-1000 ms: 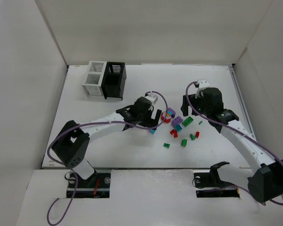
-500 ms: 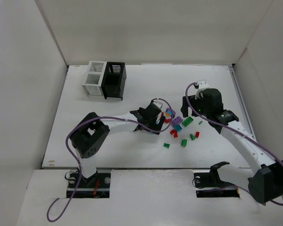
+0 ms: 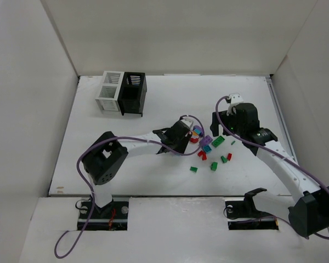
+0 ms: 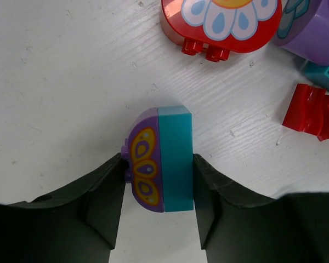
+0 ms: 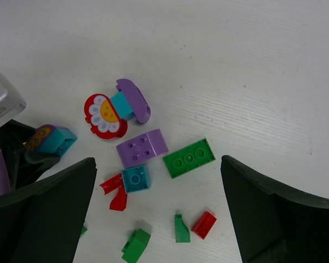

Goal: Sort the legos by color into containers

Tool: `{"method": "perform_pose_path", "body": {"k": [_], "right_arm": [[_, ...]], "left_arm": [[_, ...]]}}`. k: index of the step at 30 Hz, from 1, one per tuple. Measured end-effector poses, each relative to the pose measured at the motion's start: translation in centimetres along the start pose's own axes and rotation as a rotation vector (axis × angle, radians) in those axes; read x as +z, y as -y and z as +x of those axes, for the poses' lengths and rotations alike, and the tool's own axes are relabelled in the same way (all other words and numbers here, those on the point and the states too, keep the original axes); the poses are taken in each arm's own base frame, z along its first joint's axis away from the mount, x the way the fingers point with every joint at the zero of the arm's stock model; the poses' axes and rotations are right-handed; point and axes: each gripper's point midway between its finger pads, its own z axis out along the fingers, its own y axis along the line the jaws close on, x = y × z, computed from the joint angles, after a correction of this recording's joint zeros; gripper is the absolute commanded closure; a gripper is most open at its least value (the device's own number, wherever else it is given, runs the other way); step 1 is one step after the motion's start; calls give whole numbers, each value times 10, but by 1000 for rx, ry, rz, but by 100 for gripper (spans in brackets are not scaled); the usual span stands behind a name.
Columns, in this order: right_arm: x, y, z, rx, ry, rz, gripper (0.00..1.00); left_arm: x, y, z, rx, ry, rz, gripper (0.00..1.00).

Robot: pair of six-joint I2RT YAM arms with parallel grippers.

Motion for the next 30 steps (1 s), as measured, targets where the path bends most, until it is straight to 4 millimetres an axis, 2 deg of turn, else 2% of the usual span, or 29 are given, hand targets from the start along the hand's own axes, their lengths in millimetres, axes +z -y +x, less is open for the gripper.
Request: {"method": "perform_pose_path", "body": {"k": [8, 12, 16, 19, 22, 25, 30], "right_arm": [[0, 0, 0, 0, 0, 0, 0], [-4, -10, -2, -1, 10, -54, 0], [-17, -37, -16, 14, 68, -208, 0], [-29, -59, -29, 39, 124, -329, 0], [-36, -74, -41, 75, 159, -407, 0], [-42, -82, -50, 119, 184, -451, 0], [-50, -98, -65, 169, 230, -511, 0]], "left_arm": [[0, 0, 0, 9, 1, 1, 64], [-6, 1, -8, 10, 26, 9, 64], [-40, 10, -46, -38, 174, 68, 63], [-85, 19, -87, -100, 364, 153, 61], [-130, 27, -116, -134, 541, 247, 59], [-153, 34, -125, -137, 628, 307, 59], [-150, 40, -119, -113, 628, 320, 57]]}}
